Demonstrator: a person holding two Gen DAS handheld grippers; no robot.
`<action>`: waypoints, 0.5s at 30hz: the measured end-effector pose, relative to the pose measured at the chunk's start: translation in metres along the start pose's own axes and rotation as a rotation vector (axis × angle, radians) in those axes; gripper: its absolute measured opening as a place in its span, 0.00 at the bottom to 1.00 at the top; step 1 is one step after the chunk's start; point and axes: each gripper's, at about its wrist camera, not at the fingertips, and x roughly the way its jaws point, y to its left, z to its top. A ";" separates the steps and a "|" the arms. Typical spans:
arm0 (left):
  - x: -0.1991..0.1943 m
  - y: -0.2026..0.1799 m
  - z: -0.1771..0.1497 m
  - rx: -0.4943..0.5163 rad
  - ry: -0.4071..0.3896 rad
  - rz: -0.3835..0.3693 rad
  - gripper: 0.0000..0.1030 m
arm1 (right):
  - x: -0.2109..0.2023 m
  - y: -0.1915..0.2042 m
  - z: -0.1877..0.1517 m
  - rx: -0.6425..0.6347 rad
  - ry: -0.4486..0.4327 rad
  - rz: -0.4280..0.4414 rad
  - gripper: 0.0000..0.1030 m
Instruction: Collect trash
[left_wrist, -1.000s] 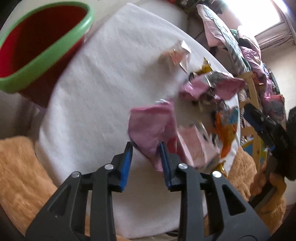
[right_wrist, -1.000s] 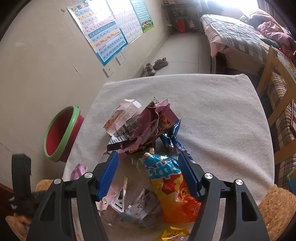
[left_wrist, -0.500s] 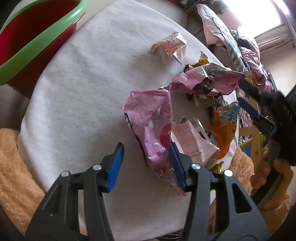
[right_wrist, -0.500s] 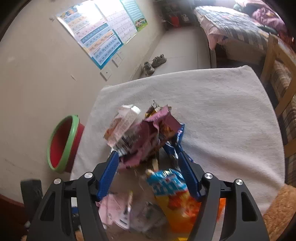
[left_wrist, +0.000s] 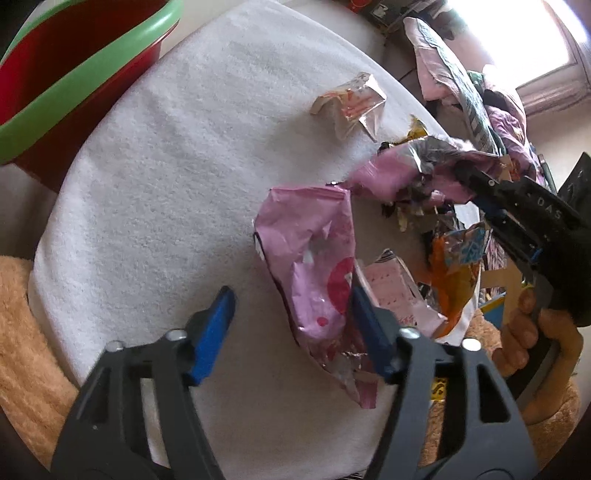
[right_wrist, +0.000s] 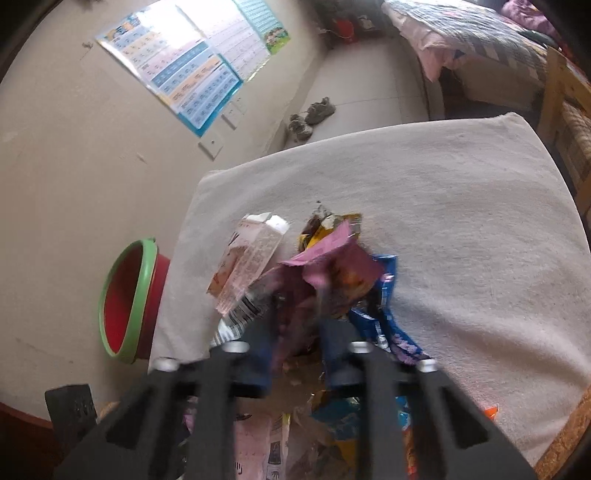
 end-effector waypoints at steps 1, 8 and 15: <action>0.001 -0.001 0.000 0.007 0.008 -0.010 0.42 | -0.003 0.002 -0.001 -0.010 -0.011 0.002 0.11; -0.007 -0.011 -0.002 0.066 -0.024 0.015 0.25 | -0.033 0.017 -0.005 -0.079 -0.071 0.018 0.10; -0.044 -0.004 0.004 0.071 -0.158 0.056 0.24 | -0.059 0.036 -0.004 -0.135 -0.135 0.038 0.10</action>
